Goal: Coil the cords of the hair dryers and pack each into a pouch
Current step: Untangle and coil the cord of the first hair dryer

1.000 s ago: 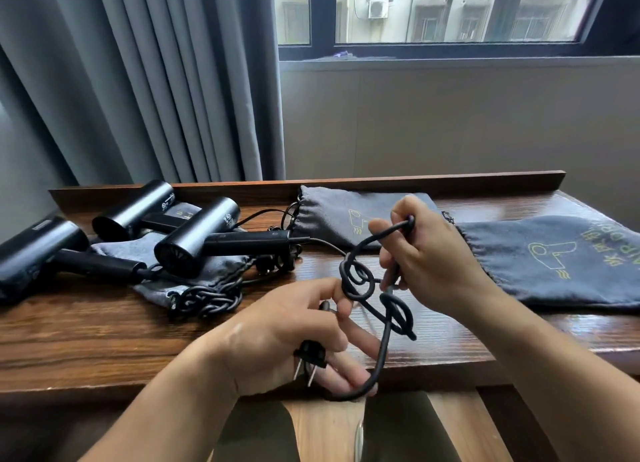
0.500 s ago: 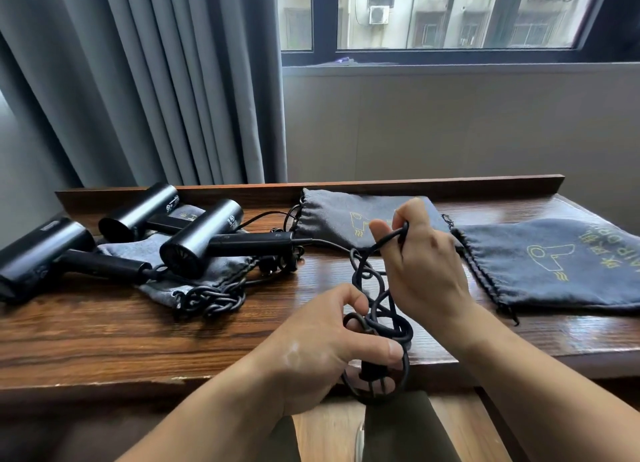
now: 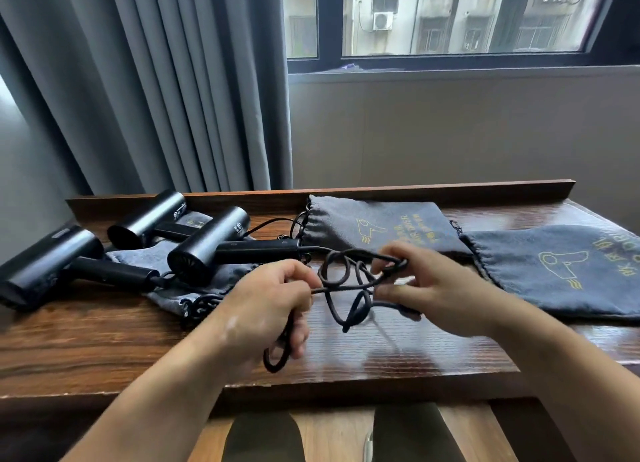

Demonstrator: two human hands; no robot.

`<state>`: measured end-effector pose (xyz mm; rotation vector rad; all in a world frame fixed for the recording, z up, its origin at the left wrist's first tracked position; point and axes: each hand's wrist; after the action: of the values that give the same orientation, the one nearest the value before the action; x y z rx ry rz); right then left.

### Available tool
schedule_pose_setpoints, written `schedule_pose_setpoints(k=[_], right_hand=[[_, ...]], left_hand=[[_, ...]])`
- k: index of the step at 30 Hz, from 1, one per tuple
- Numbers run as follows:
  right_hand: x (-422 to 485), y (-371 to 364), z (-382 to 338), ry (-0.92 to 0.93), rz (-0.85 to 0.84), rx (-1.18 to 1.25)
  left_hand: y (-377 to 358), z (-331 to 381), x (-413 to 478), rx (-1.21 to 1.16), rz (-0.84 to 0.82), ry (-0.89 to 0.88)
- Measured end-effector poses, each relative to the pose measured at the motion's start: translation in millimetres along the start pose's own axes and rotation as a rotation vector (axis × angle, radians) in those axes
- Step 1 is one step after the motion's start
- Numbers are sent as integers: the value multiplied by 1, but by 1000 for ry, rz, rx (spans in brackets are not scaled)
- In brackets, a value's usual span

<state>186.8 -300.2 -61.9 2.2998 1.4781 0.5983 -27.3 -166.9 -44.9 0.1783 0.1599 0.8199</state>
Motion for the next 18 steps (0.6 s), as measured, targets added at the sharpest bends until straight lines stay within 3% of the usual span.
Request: schedule_pose_setpoints(k=[3,6,8,11,14,18], right_hand=[[-1,-5,0,-1,-40,-120],[-4,-10,-7,16,-6,63],[-5,-8,-11,37,104,172],[-9,-8,-21,44,210,314],[-14,-18,-34,-1,253,440],[-21,-27,-41,153,327,149]], left_hand=[[9,8,5,301,24,-182],[14,12,8,508,98,-318],[11,10,6,581,19,-315],[1,6,-1,598,-89,-320],[-5,9,-10,554,-50,-411],[-5,15,-19,430,5,-515]])
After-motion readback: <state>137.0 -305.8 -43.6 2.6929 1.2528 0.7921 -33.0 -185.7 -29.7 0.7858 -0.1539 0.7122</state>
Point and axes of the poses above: each hand's wrist, its own x-axis towards the middle knuckle, its own y-axis out of the back of the hand, z = x × y, and after that the axes turned 8 degrees about z, right-handed
